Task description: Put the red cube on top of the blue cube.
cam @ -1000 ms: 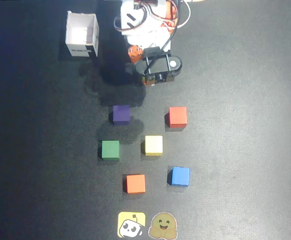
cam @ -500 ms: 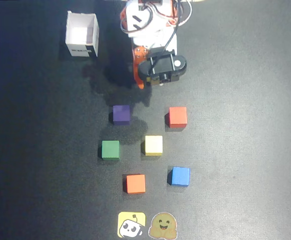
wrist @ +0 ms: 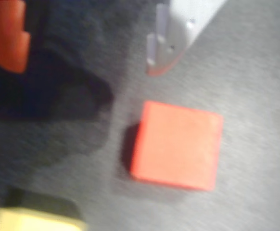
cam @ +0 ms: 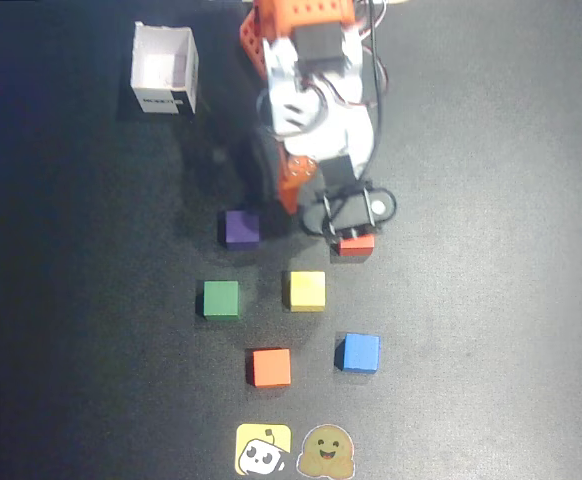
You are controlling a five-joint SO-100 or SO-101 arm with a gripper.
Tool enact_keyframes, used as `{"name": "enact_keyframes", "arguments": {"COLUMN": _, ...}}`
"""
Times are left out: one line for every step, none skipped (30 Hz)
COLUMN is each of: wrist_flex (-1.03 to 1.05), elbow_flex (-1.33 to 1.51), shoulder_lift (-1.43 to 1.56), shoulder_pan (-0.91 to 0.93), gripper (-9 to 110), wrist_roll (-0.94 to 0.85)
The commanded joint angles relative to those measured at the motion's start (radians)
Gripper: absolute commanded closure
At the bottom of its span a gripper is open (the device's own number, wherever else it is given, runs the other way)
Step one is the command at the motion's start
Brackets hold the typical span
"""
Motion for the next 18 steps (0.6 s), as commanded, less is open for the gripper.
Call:
{"name": "enact_keyframes", "arguments": {"wrist_flex": -0.028, "elbow_flex": -0.052, "shoulder_lift": -0.021, "shoulder_pan": -0.044, "gripper": 81, "wrist_roll": 0.052}}
{"name": "enact_keyframes", "arguments": {"wrist_flex": -0.034, "elbow_flex": -0.052, "shoulder_lift": -0.025, "shoulder_pan": -0.057, "gripper": 81, "wrist_roll": 0.064}}
{"name": "enact_keyframes", "arguments": {"wrist_flex": -0.04, "elbow_flex": -0.052, "shoulder_lift": -0.029, "shoulder_pan": -0.067, "gripper": 81, "wrist_roll": 0.075}}
{"name": "enact_keyframes", "arguments": {"wrist_flex": -0.048, "elbow_flex": -0.054, "shoulder_lift": -0.034, "shoulder_pan": -0.078, "gripper": 81, "wrist_roll": 0.087}}
{"name": "enact_keyframes", "arguments": {"wrist_flex": -0.055, "elbow_flex": -0.054, "shoulder_lift": -0.037, "shoulder_pan": -0.087, "gripper": 81, "wrist_roll": 0.097}}
{"name": "enact_keyframes", "arguments": {"wrist_flex": -0.06, "elbow_flex": -0.055, "shoulder_lift": -0.044, "shoulder_pan": -0.097, "gripper": 81, "wrist_roll": 0.11}}
{"name": "enact_keyframes", "arguments": {"wrist_flex": -0.067, "elbow_flex": -0.057, "shoulder_lift": -0.052, "shoulder_pan": -0.106, "gripper": 81, "wrist_roll": 0.12}}
{"name": "enact_keyframes", "arguments": {"wrist_flex": -0.074, "elbow_flex": -0.057, "shoulder_lift": -0.057, "shoulder_pan": -0.115, "gripper": 81, "wrist_roll": 0.13}}
{"name": "enact_keyframes", "arguments": {"wrist_flex": -0.081, "elbow_flex": -0.057, "shoulder_lift": -0.064, "shoulder_pan": -0.123, "gripper": 80, "wrist_roll": 0.14}}
{"name": "enact_keyframes", "arguments": {"wrist_flex": -0.089, "elbow_flex": -0.057, "shoulder_lift": -0.072, "shoulder_pan": -0.13, "gripper": 80, "wrist_roll": 0.152}}
{"name": "enact_keyframes", "arguments": {"wrist_flex": -0.098, "elbow_flex": -0.057, "shoulder_lift": -0.08, "shoulder_pan": -0.138, "gripper": 80, "wrist_roll": 0.163}}
{"name": "enact_keyframes", "arguments": {"wrist_flex": -0.106, "elbow_flex": -0.057, "shoulder_lift": -0.091, "shoulder_pan": -0.146, "gripper": 80, "wrist_roll": 0.176}}
{"name": "enact_keyframes", "arguments": {"wrist_flex": -0.115, "elbow_flex": -0.057, "shoulder_lift": -0.101, "shoulder_pan": -0.153, "gripper": 80, "wrist_roll": 0.19}}
{"name": "enact_keyframes", "arguments": {"wrist_flex": -0.126, "elbow_flex": -0.057, "shoulder_lift": -0.114, "shoulder_pan": -0.16, "gripper": 80, "wrist_roll": 0.201}}
{"name": "enact_keyframes", "arguments": {"wrist_flex": -0.137, "elbow_flex": -0.057, "shoulder_lift": -0.124, "shoulder_pan": -0.164, "gripper": 80, "wrist_roll": 0.206}}
{"name": "enact_keyframes", "arguments": {"wrist_flex": -0.146, "elbow_flex": -0.057, "shoulder_lift": -0.138, "shoulder_pan": -0.166, "gripper": 80, "wrist_roll": 0.209}}
{"name": "enact_keyframes", "arguments": {"wrist_flex": -0.156, "elbow_flex": -0.057, "shoulder_lift": -0.15, "shoulder_pan": -0.167, "gripper": 80, "wrist_roll": 0.21}}
{"name": "enact_keyframes", "arguments": {"wrist_flex": -0.169, "elbow_flex": -0.057, "shoulder_lift": -0.164, "shoulder_pan": -0.169, "gripper": 80, "wrist_roll": 0.21}}
